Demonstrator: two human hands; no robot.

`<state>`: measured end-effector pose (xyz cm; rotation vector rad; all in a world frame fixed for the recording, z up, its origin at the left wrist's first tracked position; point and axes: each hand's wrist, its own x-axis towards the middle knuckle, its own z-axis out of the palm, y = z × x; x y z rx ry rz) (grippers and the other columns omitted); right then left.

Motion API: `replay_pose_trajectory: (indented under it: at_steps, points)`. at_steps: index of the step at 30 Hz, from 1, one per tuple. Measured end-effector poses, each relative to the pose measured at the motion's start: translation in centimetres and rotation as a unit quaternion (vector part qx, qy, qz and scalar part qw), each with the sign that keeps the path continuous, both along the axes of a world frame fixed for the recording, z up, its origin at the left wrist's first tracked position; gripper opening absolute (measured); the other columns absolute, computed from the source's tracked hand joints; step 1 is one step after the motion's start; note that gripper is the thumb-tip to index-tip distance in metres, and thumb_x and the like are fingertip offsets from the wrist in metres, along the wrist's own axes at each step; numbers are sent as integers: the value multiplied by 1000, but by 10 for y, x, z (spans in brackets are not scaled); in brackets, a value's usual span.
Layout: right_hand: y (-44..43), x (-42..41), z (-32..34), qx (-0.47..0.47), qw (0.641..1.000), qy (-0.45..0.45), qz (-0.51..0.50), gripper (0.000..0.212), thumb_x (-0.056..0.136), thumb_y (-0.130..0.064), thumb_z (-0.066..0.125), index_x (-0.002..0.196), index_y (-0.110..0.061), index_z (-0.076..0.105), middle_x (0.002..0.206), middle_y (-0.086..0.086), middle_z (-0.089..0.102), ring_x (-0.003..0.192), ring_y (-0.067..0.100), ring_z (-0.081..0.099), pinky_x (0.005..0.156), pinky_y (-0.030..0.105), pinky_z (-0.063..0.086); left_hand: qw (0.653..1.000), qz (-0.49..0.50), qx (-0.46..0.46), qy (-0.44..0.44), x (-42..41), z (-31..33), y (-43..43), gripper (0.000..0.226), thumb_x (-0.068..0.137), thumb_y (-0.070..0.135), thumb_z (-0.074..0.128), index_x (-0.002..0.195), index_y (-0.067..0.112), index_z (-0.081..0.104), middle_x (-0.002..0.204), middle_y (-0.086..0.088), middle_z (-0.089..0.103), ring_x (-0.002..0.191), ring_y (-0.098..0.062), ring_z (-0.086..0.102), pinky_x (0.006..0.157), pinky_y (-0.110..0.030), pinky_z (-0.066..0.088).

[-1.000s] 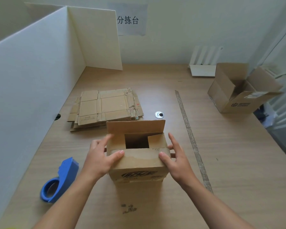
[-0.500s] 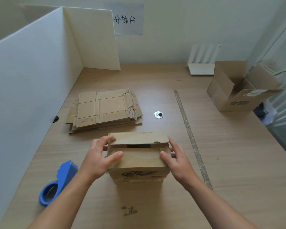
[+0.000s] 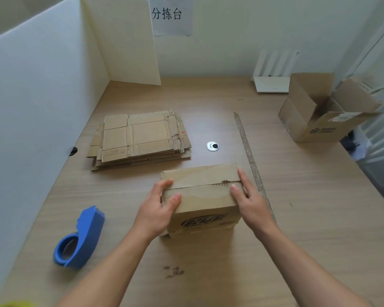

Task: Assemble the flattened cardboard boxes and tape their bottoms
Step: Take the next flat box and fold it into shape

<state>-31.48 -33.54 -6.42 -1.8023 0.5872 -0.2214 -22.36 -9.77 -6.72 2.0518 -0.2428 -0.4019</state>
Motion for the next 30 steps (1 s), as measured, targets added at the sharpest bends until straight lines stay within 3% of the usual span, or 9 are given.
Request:
replay_pose_trajectory:
  at_steps: [4,8,12,16,20,23,25,27,30]
  points:
    - [-11,0,-2,-32,999,34,12,56,100,-36,56,152,-39,35,148,-18,43,132,-4,39,107,18,29,999,-14,18,29,-14,-17,-10,39,96,45,58,132,40,46,126,13,54,114,-20,58,99,-40,47]
    - [3,-8,-18,-8,997,65,36,60,102,-34,54,155,-35,27,157,-14,34,136,-4,31,110,18,24,999,-1,32,6,-20,-23,1,38,95,45,59,131,44,47,130,18,51,118,-13,52,100,-36,45]
    - [17,1,-19,17,998,49,33,57,102,-36,53,154,-34,31,155,-15,38,137,-3,35,112,18,27,997,14,72,-30,-2,-5,17,43,94,52,56,135,44,46,124,18,48,111,-13,51,95,-40,48]
    - [23,24,-9,13,997,65,45,56,100,-42,52,153,-32,36,154,-14,40,132,-3,36,105,19,27,993,24,117,-19,20,15,30,41,94,58,52,132,44,47,122,17,45,110,-9,45,87,-35,42]
    - [21,42,0,22,986,147,73,56,100,-46,48,153,-34,35,157,-10,37,141,16,37,114,39,34,989,38,131,56,27,19,27,40,96,56,50,131,38,49,133,4,51,111,-17,53,89,-44,54]
    - [20,52,5,22,979,183,85,56,99,-47,47,153,-35,36,155,-7,40,136,21,42,112,48,39,989,60,105,86,26,16,25,40,96,54,51,132,36,50,134,-2,53,102,-19,60,74,-41,59]
    - [19,55,5,1,981,172,89,55,100,-45,47,152,-32,37,154,-7,41,136,19,42,110,41,40,991,71,87,77,25,11,26,42,96,54,53,133,35,50,136,-2,53,108,-21,59,79,-43,58]
    - [22,53,3,-19,984,149,93,51,101,-42,47,150,-30,42,150,-6,46,126,15,45,99,31,39,993,71,85,42,20,4,29,44,96,52,53,136,34,50,139,0,54,119,-21,54,93,-44,52]
    - [29,39,-6,-26,990,111,88,45,102,-40,47,145,-30,48,132,-9,56,115,11,47,90,25,34,993,65,99,-14,7,-5,34,45,98,51,50,139,34,50,139,5,55,125,-17,49,93,-35,43]
